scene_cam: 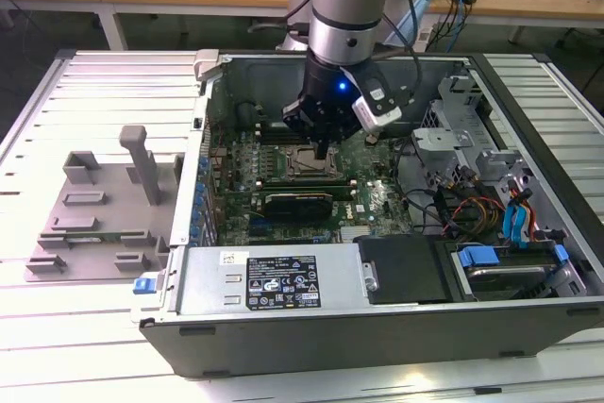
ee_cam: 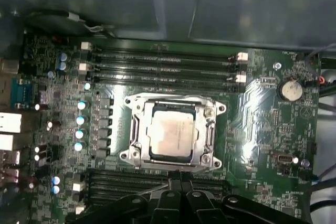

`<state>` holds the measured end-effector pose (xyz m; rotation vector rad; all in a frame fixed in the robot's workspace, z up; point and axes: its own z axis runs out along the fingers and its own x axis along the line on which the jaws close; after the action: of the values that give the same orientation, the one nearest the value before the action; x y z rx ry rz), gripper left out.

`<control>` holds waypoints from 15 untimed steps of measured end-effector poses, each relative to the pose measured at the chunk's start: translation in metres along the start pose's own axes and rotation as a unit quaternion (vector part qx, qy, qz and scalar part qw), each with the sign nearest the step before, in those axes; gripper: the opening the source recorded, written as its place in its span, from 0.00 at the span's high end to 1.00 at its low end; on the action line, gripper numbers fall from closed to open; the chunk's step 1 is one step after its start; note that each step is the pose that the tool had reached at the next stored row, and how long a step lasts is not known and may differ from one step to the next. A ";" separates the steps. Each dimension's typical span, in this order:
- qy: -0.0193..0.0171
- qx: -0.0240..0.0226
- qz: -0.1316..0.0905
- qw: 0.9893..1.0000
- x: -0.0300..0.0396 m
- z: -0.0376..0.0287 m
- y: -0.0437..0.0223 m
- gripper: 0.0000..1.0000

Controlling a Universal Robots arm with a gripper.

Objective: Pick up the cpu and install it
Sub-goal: 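Install the second cpu locking lever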

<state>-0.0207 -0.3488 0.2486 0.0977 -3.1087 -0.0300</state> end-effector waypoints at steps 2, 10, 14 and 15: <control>0.000 -0.007 0.000 1.000 0.0008 0.0003 -0.0048 0.89; -0.002 -0.037 -0.001 0.999 0.0122 0.0069 -0.0273 0.89; -0.003 -0.046 -0.001 0.999 0.0230 0.0145 -0.0294 0.89; -0.003 -0.046 -0.001 0.999 0.0256 0.0176 -0.0293 0.89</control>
<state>-0.0450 -0.3793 0.2312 0.0999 -3.1069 -0.1730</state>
